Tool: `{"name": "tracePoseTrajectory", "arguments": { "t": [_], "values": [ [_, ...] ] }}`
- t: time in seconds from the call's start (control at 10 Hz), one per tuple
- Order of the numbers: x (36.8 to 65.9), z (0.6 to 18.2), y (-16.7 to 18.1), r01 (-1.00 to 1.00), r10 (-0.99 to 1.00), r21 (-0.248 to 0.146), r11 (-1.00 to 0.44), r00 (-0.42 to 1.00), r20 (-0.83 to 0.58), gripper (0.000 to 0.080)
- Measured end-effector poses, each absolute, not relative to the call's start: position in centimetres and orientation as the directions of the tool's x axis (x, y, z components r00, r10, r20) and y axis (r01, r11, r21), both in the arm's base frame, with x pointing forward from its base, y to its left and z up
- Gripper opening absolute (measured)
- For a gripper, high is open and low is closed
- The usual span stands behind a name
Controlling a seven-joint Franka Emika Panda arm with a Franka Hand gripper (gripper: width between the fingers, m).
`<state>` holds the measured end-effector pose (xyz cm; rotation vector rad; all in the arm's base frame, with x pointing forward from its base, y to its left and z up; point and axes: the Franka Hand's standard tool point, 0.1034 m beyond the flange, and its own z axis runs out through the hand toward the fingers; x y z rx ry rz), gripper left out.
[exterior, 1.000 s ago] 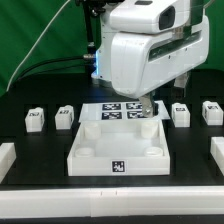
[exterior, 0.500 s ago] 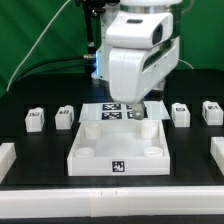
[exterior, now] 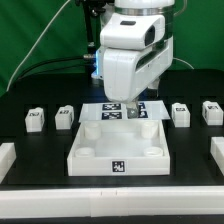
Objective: Assemble one leg
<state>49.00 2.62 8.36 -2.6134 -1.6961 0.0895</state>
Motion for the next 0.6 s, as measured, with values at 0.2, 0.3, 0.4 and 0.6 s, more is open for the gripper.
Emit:
{"name": "tracePoseTrajectory", "arguments": {
  "t": [0.2, 0.3, 0.4, 0.6],
  "values": [
    [46.9, 7.6, 2.4, 0.965, 0.967, -0.055, -0.255, 0.253, -0.035, 0.0649],
    [46.0, 7.4, 2.2, 0.981, 0.983, -0.067, -0.185, 0.182, -0.036, 0.0649],
    [45.3, 7.3, 1.8, 0.991, 0.993, -0.077, -0.113, 0.111, -0.035, 0.0649],
    [44.2, 6.2, 0.7, 0.993, 0.997, -0.091, -0.075, 0.073, -0.027, 0.0649]
  ]
}}
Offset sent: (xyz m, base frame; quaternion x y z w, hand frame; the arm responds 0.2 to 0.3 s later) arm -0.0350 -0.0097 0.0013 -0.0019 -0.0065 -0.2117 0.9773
